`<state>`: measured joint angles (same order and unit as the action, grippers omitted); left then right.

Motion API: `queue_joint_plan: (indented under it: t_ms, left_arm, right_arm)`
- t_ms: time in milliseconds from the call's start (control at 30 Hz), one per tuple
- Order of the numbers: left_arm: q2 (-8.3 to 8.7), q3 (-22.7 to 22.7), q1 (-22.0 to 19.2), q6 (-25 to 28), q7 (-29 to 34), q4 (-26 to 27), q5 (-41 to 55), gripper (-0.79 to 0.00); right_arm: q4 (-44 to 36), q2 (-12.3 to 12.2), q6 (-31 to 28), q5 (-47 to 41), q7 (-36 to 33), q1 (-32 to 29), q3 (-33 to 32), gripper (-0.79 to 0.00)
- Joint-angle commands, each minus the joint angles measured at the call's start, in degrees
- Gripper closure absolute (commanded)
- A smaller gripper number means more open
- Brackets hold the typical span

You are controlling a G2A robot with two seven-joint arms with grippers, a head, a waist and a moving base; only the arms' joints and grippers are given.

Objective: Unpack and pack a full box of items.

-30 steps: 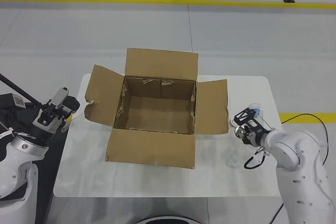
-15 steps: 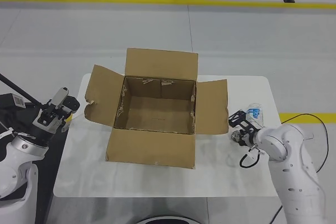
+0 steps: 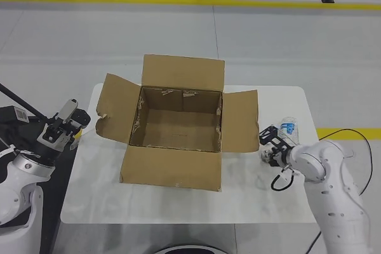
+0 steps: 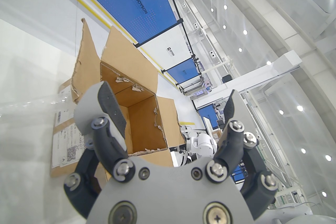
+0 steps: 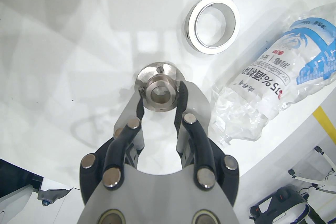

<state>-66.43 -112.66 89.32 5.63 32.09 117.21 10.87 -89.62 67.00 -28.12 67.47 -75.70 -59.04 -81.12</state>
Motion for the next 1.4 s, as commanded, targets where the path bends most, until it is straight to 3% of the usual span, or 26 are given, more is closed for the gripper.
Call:
queue_joint_plan:
  t_ms: [0,233,500,700,933,1033,1100,1233,1267,1367]
  left_arm:
    - [0.00,0.0,0.0,0.0,0.0,0.0,0.0,-0.785]
    - [0.07,-1.6,0.3,0.2,-1.9,-0.5,-0.1,-0.785]
    - [0.67,-4.7,1.0,-4.2,0.2,-3.2,-2.5,-0.785]
    - [1.37,-1.3,-0.6,-8.1,4.6,-4.3,-7.9,-0.785]
    - [1.85,3.1,-1.3,-9.6,6.4,-3.2,-14.0,-0.785]
    - [1.92,3.9,-1.2,-10.6,6.2,-3.1,-14.5,-0.733]
    - [1.98,4.2,-1.0,-11.2,6.2,-2.9,-15.1,-0.610]
    - [2.11,4.8,-0.6,-11.9,6.2,-2.5,-16.0,-0.486]
    - [2.13,5.0,-0.4,-11.9,6.2,-2.4,-16.2,-0.391]
    - [2.20,5.1,0.0,-12.0,5.8,-2.1,-16.4,-0.332]
  right_arm:
    - [-0.8,-0.2,0.0,-0.4,0.4,-0.4,-0.3,-0.785]
    - [-7.0,-0.9,2.1,-2.4,5.7,-3.4,-3.9,-0.785]
    - [-15.3,-1.4,5.7,-4.8,22.6,-9.0,-10.4,-0.785]
    - [-17.8,-1.6,5.7,-8.4,32.5,-12.3,-13.4,-0.785]
    - [-18.0,-2.0,3.6,-9.9,33.3,-13.1,-13.8,-0.785]
    - [-17.6,-2.2,3.4,-9.8,33.4,-12.8,-13.3,-0.785]
    - [-17.4,-2.3,3.3,-9.9,33.5,-12.7,-13.2,-0.785]
    - [-16.9,-2.5,2.9,-9.9,33.7,-12.4,-12.9,-0.785]
    - [-16.9,-2.5,2.8,-10.0,33.7,-12.3,-12.8,-0.785]
    - [-16.6,-2.7,2.5,-10.1,34.0,-12.1,-12.6,-0.785]
